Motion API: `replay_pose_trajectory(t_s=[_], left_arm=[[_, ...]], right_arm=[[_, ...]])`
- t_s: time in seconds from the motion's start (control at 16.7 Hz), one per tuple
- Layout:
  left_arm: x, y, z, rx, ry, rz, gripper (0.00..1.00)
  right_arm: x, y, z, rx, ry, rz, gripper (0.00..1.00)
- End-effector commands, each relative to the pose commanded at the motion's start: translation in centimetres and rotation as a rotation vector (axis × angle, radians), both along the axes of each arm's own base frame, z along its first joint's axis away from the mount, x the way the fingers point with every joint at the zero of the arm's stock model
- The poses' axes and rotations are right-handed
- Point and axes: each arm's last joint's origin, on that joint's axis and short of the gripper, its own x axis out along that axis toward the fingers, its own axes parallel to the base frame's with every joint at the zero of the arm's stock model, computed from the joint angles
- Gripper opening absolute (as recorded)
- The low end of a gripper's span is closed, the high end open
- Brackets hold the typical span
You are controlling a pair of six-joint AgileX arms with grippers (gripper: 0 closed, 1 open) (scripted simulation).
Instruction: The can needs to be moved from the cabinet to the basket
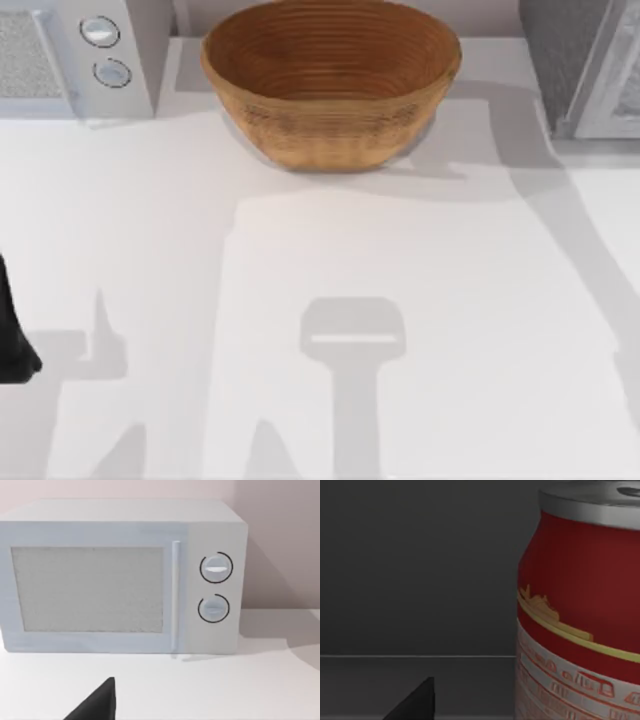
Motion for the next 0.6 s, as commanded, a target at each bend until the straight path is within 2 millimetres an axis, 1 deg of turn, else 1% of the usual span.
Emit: replay_pose_trajectory(t_s=[0.12,0.3,0.6], left_arm=[[0.00,0.00,0.00,0.000,0.000,0.000,1.00],[0.00,0.00,0.00,0.000,0.000,0.000,1.00],[0.00,0.00,0.00,0.000,0.000,0.000,1.00]], right_arm=[[0.90,-0.12,0.00,0.001,-0.002,0.000,1.00],[0.93,-0.12,0.00,0.001,-0.003,0.000,1.00],[0.93,-0.12,0.00,0.001,-0.003,0.000,0.62]])
